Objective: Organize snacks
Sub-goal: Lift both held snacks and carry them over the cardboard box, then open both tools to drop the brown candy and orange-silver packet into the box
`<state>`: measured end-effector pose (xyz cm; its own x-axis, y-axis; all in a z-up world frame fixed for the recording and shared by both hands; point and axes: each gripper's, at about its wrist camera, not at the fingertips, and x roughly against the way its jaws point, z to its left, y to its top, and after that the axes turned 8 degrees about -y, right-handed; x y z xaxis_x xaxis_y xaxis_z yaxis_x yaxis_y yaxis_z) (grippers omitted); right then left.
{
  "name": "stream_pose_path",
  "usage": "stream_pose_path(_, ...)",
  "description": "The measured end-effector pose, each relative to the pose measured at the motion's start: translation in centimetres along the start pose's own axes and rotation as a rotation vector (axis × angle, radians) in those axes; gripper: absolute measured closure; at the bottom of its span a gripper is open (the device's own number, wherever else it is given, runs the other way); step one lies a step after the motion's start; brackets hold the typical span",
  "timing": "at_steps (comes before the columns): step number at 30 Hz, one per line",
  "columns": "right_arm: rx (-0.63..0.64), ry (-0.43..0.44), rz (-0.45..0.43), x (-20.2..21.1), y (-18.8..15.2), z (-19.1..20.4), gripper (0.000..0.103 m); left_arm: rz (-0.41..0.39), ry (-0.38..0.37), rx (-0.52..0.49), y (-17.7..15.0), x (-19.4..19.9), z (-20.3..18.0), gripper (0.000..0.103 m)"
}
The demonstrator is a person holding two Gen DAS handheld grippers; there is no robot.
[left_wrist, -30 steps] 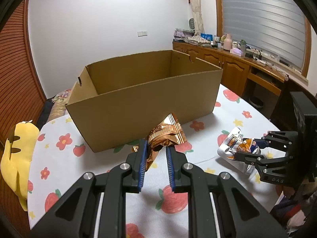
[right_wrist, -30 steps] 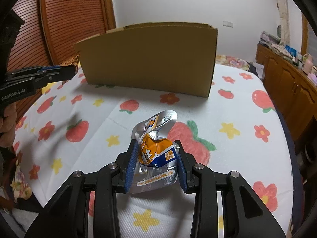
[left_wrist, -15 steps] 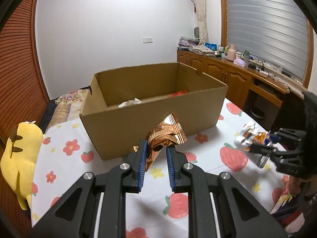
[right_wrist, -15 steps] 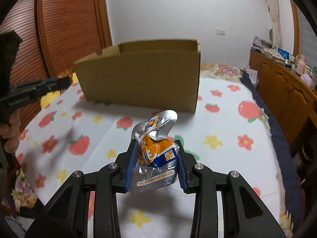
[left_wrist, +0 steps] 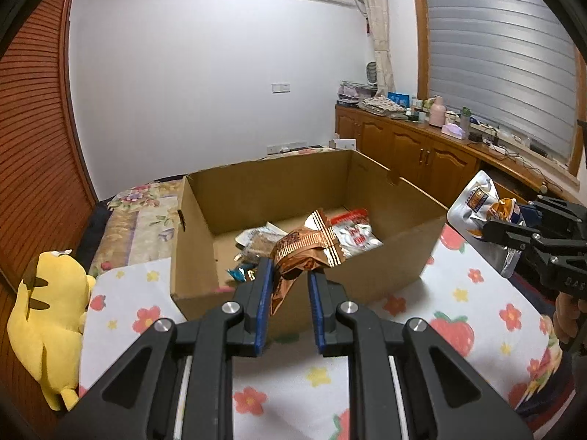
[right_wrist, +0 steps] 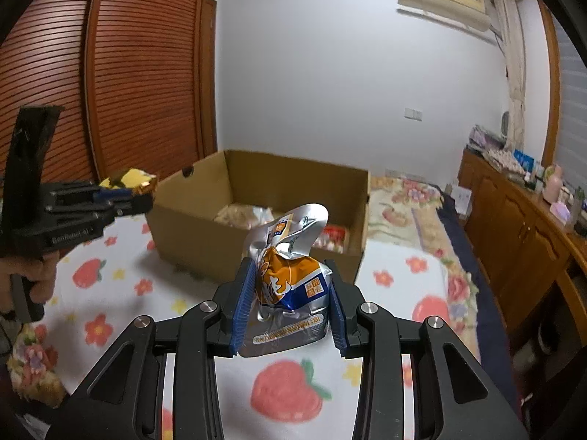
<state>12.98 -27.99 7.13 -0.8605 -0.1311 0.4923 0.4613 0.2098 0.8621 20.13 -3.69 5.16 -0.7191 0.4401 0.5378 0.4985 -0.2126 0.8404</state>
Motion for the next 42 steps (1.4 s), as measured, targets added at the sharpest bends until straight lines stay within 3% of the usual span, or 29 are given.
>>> stream_pose_path(12, -0.032, -0.011, 0.034, -6.7, 4.6, 0.7, 0.067, 0.052, 0.004, 0.098, 2.2, -4.8, 3.3, 0.086)
stream_pose_path(28, -0.109, -0.012, 0.116, -11.8, 4.6, -0.2, 0.065, 0.075, 0.024, 0.119, 2.1, -7.0, 3.5, 0.083)
stream_pose_path(32, -0.095, -0.014, 0.113, -12.3, 4.3, 0.1, 0.064, 0.068, 0.03, 0.115, 2.1, -6.9, 3.4, 0.055)
stream_pose_path(38, -0.094, -0.004, 0.097, -11.4, 3.9, 0.4, 0.061, 0.064, 0.051, 0.096, 1.7, -6.1, 2.8, 0.053)
stream_pose_path(42, -0.085, -0.005, 0.057, -9.2, 3.1, 0.7, 0.06, 0.042, 0.061, 0.055, 0.9, -4.9, 1.7, 0.043)
